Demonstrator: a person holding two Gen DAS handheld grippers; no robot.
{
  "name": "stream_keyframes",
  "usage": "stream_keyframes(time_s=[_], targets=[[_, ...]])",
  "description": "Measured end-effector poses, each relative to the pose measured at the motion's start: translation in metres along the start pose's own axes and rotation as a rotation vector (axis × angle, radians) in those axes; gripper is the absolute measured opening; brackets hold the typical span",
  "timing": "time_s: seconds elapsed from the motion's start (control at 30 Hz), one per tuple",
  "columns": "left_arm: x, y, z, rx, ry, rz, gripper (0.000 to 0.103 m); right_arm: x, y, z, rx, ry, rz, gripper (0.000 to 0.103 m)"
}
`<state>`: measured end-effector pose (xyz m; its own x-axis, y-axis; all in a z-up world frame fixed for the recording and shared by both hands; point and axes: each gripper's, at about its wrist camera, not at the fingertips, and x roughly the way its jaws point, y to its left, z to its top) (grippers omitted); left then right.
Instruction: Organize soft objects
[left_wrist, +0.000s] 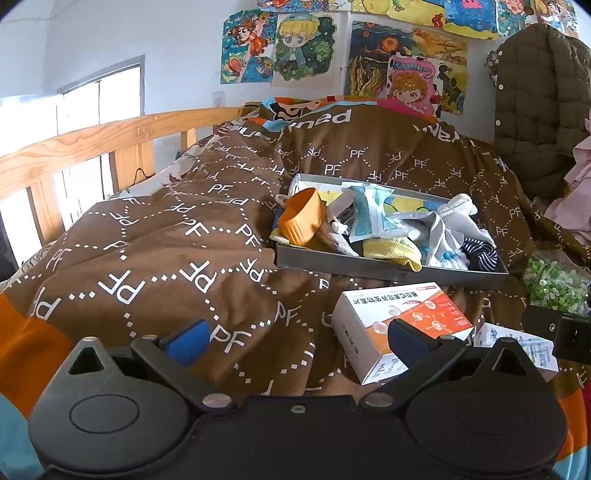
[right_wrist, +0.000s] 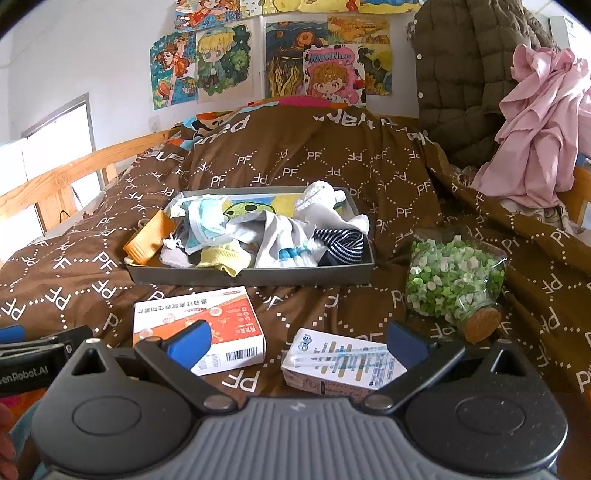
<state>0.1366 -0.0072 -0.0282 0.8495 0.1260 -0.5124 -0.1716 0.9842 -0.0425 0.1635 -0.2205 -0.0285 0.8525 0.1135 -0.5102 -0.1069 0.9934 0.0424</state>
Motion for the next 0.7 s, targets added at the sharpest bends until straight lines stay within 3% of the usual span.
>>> stream_keyframes(time_s=[0.7], targets=[[0.0015, 0.0001, -0.0006, 0.004, 0.003, 0.002, 0.102, 0.0036, 0.0003, -0.0023, 0.003, 0.03, 0.005, 0.103]])
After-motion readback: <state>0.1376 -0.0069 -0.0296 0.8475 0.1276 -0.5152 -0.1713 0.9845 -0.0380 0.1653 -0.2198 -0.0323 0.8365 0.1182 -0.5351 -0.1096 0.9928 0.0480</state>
